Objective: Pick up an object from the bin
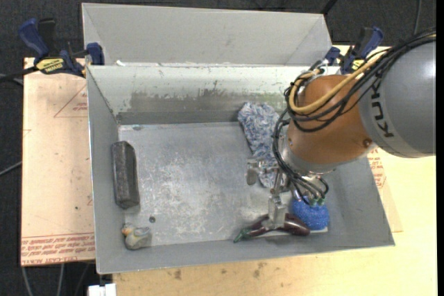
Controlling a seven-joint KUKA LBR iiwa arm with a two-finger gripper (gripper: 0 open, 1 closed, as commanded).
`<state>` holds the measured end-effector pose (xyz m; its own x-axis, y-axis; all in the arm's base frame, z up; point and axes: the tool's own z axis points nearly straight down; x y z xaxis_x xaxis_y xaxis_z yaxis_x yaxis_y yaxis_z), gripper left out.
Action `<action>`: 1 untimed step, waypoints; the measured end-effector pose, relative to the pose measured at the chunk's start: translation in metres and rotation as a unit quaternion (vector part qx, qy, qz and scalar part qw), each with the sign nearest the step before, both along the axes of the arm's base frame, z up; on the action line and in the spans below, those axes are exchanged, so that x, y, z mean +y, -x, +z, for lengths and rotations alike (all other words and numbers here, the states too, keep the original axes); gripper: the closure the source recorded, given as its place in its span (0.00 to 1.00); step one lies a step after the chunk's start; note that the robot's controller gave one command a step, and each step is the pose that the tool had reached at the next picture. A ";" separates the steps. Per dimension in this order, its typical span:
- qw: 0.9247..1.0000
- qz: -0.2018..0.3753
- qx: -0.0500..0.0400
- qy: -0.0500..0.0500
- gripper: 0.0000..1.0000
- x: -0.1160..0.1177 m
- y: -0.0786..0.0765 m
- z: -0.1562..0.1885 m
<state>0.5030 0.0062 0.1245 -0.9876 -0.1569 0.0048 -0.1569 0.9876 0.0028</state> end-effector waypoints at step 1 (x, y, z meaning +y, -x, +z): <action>0.999 -0.045 -0.006 0.000 0.00 -0.045 -0.002 0.022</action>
Offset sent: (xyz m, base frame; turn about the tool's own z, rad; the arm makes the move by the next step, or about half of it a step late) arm -0.0029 -0.0208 -0.0384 -0.1706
